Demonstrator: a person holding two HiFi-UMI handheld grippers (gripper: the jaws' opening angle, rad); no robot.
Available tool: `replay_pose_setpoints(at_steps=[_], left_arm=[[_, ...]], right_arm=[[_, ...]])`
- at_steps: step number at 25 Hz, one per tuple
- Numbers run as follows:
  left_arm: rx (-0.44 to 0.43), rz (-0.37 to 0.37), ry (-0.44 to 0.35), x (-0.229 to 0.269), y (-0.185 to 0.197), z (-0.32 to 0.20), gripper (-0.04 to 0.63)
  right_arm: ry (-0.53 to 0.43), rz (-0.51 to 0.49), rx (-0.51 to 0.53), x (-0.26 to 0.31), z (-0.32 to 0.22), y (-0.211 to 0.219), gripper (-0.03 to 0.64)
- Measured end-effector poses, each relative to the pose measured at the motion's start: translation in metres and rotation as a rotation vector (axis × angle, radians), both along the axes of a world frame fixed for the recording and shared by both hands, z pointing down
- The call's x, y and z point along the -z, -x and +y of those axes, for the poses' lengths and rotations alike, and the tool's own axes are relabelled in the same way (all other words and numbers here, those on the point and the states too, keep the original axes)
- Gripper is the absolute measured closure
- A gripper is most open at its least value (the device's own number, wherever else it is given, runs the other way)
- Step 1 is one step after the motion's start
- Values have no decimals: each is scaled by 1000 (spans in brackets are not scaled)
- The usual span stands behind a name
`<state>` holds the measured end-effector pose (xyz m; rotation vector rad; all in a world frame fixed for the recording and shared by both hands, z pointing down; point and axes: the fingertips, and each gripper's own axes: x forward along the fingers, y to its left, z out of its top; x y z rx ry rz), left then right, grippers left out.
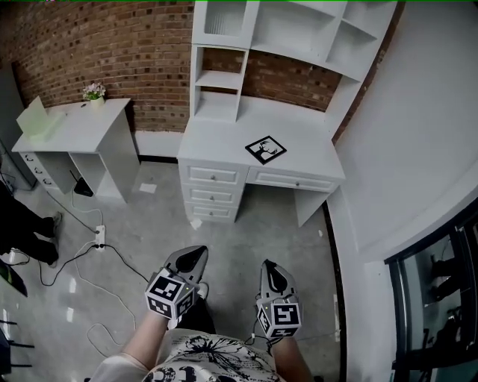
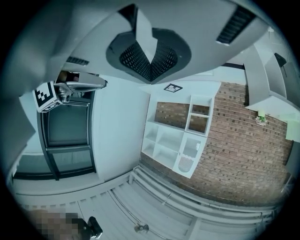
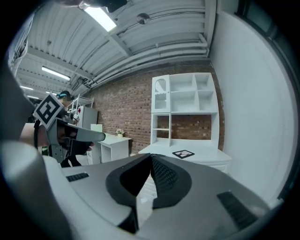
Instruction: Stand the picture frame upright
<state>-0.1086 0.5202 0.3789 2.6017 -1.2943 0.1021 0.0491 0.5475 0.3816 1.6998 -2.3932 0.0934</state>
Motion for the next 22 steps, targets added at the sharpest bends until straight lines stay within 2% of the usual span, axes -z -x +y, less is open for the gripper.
replay_pose_setpoints(at_steps=[6,12,17,22], left_arm=[[-47,15,12,3,10,-103,584],[-83,11,1,18,36,-205,584],[-118,-26,10,13,46,-257,584],[-95,-17,38,-1,57,-296,584]], right_arm=[[40,19,-44,-3,-96,11,609],[38,63,-65,13,-194,48,609],[49,53,-69,13,-252,65,609],[117,43,-42,-12,-291,74,609]])
